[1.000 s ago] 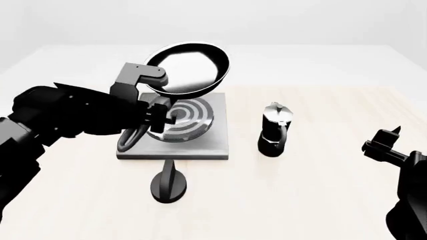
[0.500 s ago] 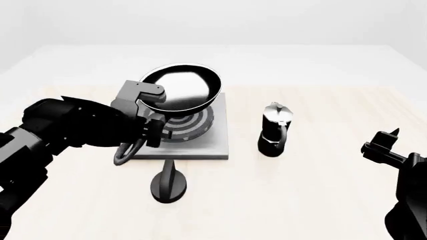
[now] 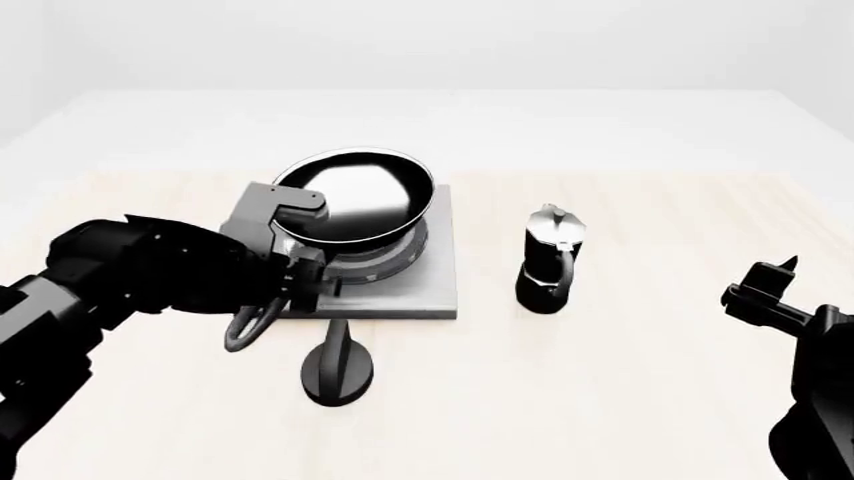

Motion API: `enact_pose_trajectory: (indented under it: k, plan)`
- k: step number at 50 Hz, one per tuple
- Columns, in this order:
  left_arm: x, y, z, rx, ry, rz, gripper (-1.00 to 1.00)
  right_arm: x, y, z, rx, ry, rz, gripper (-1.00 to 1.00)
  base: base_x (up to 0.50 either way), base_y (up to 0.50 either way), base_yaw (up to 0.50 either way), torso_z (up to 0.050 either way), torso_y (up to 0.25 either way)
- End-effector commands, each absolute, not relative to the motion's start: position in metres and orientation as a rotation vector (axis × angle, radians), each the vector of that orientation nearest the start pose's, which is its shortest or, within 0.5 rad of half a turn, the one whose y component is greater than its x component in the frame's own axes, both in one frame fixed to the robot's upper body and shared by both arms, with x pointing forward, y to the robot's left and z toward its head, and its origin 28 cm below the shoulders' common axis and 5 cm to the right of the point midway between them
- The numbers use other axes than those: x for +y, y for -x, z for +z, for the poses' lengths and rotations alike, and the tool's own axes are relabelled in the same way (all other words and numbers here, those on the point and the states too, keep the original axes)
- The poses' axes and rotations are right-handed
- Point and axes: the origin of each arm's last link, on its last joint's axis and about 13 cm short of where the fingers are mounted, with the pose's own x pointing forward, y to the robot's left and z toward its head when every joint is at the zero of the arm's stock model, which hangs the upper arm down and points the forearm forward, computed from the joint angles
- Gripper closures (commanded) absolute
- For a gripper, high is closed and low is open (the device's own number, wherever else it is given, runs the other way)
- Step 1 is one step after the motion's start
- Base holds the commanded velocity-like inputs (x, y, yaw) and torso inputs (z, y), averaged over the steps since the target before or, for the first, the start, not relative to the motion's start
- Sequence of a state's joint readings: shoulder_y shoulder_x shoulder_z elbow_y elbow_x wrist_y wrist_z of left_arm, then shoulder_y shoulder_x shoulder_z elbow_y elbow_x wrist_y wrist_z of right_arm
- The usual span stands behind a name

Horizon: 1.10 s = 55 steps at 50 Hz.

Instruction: Turn on the stove and put the frying pan on it.

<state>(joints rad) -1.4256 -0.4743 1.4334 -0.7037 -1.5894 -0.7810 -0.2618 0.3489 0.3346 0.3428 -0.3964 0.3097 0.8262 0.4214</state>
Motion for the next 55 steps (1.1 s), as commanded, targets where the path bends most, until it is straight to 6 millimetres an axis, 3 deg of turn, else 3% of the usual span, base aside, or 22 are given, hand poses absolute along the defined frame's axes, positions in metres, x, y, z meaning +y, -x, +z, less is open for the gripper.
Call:
enact_pose_trajectory:
  k: [1,23,40,41,55]
  plan:
    - [0.249,-0.365,0.191,0.764,-0.095,-0.177,1.00,-0.216,-0.243,0.150,0.005,-0.034,-0.635,-1.00,0.00,0.00,0.00,0.000,0.000]
    - [0.249,-0.368,0.176,0.793,-0.075,-0.198,1.00,-0.216,-0.243,0.149,0.004,-0.034,-0.634,-1.00,0.00,0.00,0.00,0.000,0.001]
    - [0.251,-0.369,0.179,0.785,-0.062,-0.204,1.00,-0.216,-0.242,0.151,-0.001,-0.034,-0.634,-1.00,0.00,0.00,0.00,0.001,0.001]
    - [0.251,-0.369,0.179,0.784,-0.060,-0.201,-1.00,-0.216,-0.242,0.151,-0.001,-0.034,-0.634,-1.00,0.00,0.00,0.00,0.000,0.000]
    - [0.252,-0.371,0.188,0.763,-0.070,-0.207,-1.00,-0.217,-0.243,0.150,0.001,-0.034,-0.633,-1.00,0.00,0.00,0.00,0.000,0.000]
